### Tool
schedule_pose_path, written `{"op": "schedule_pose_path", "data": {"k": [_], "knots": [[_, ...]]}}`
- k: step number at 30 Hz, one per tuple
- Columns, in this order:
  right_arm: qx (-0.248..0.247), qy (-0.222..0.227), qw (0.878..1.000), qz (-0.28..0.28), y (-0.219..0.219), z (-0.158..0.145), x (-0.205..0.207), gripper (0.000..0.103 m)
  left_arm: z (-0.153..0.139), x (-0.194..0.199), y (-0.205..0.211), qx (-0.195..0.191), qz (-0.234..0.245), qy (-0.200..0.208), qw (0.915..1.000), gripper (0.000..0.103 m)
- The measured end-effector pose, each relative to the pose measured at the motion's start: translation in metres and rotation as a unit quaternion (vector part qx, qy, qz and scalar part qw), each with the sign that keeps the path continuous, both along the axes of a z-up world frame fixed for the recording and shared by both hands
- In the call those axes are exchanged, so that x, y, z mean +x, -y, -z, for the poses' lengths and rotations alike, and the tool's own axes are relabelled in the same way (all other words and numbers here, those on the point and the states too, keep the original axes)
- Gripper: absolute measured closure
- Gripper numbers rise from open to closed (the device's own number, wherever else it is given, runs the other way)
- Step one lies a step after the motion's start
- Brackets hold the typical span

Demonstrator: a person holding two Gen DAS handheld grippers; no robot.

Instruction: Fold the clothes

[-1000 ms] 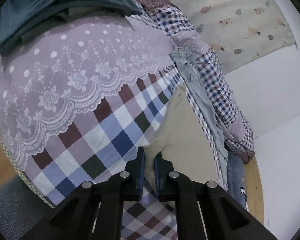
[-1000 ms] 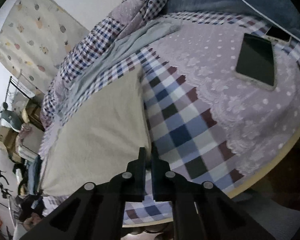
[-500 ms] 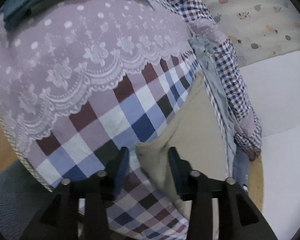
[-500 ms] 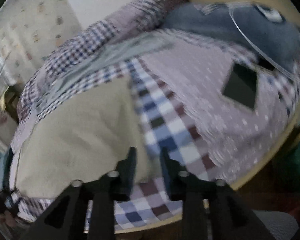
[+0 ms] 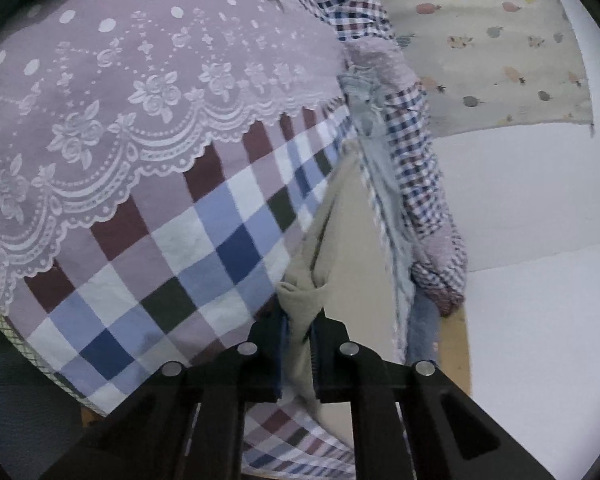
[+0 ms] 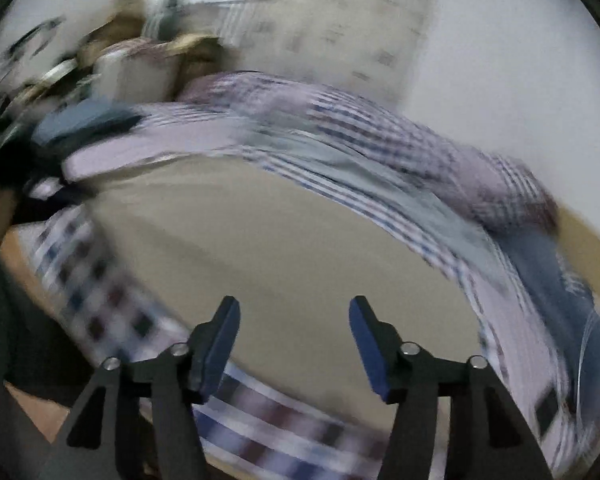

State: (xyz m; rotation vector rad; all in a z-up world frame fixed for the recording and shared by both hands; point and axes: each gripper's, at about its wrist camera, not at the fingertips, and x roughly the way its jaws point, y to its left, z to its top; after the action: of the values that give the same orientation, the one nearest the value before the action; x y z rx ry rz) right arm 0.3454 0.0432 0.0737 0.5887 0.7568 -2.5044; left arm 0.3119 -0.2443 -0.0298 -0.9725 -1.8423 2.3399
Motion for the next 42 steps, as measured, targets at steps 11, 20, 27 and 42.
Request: {"op": "schedule_pose_path", "data": {"k": [11, 20, 27, 42], "knots": [[0.140, -0.098, 0.974, -0.149, 0.163, 0.062, 0.022, 0.027, 0.007, -0.004, 0.016, 0.067, 0.039, -0.055, 0.9955, 0.096], [0.168, -0.114, 0.972, -0.121, 0.202, 0.082, -0.025, 0.029, 0.006, -0.004, 0.027, 0.084, 0.058, -0.082, 0.9914, 0.097], [0.165, -0.072, 0.976, -0.119, 0.212, 0.076, -0.043, 0.094, 0.010, -0.001, 0.031, 0.085, 0.062, -0.071, 0.9920, 0.095], [0.142, -0.082, 0.980, -0.116, 0.203, 0.068, -0.042, 0.096, 0.004, -0.026, 0.012, 0.092, 0.065, -0.096, 0.9890, 0.030]]}}
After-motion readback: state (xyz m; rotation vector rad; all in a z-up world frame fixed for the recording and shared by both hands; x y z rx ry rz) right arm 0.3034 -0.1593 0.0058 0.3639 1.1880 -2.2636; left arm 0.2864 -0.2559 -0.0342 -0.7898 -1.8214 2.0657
